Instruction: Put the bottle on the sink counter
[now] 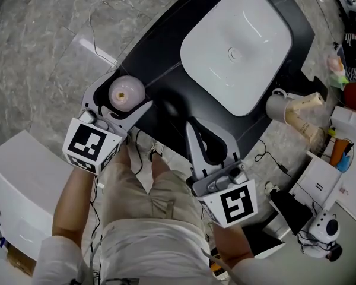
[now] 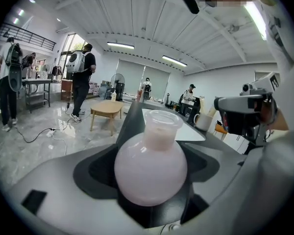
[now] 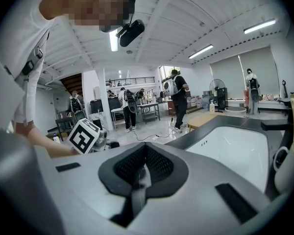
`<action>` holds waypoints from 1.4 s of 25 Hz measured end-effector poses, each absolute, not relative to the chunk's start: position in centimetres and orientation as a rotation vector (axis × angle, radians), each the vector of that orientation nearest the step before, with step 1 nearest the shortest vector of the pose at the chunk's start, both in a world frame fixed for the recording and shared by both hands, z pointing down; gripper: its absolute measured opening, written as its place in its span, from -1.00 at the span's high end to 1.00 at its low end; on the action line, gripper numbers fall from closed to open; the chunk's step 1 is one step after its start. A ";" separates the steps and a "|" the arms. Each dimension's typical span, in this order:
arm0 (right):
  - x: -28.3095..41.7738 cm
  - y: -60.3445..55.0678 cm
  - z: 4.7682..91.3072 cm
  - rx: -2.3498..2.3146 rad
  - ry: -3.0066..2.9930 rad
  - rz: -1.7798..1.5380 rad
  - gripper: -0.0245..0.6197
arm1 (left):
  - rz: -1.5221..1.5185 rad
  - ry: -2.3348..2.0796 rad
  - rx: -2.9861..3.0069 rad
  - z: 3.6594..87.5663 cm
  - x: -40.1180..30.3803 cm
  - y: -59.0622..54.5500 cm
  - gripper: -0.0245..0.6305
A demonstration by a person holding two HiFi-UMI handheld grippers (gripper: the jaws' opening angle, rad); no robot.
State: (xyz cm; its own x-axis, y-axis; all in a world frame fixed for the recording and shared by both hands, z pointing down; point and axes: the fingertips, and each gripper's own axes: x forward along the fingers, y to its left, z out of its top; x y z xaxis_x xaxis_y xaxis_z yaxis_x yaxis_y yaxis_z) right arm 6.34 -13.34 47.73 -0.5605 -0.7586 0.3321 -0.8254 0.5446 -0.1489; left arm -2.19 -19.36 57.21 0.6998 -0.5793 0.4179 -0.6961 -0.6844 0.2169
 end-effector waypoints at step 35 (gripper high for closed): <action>9.2 -12.7 45.7 1.407 -2.542 0.399 0.89 | 0.787 -1.016 2.458 60.1 -1.1 -20.1 -0.30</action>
